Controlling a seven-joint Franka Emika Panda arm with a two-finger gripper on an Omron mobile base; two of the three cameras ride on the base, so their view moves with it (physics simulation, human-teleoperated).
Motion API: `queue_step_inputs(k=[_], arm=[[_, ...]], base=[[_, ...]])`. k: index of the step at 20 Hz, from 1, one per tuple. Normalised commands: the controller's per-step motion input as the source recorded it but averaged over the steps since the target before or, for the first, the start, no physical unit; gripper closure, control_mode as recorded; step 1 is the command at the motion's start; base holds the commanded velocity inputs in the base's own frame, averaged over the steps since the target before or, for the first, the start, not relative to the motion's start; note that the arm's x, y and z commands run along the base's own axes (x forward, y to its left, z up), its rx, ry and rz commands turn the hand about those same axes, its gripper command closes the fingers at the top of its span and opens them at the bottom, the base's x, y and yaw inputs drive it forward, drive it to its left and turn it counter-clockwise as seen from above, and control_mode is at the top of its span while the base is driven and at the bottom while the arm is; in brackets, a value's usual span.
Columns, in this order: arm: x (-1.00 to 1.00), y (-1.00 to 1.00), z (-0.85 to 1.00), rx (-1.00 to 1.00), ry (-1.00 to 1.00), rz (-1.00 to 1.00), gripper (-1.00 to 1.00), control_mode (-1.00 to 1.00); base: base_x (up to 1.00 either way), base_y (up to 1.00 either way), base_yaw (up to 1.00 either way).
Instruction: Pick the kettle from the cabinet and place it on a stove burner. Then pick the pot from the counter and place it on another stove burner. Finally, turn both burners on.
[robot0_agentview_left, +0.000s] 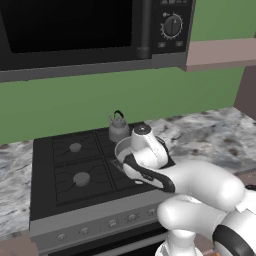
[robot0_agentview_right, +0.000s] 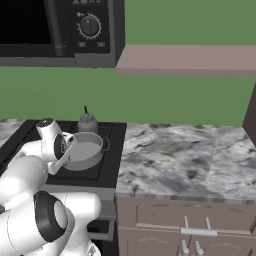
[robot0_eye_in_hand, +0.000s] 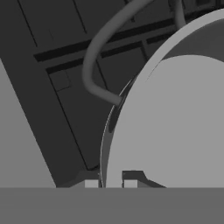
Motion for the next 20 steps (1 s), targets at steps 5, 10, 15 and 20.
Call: queue_step_inputs(k=[5,10,15,20], arm=[[0.0,0.09,-0.06,0.0,0.06,0.05,1.0,-1.0],[0.0,0.08,-0.08,0.0,0.04,0.04,1.0,-1.0],[0.0,0.02,-0.06,0.0,0.0,0.02,1.0,-1.0],[0.0,0.01,-0.03,0.0,0.0,0.0,1.0,-1.0]], base=[[0.0,0.0,0.0],[0.0,0.0,0.0],[0.0,0.0,0.0],[0.0,0.0,0.0]])
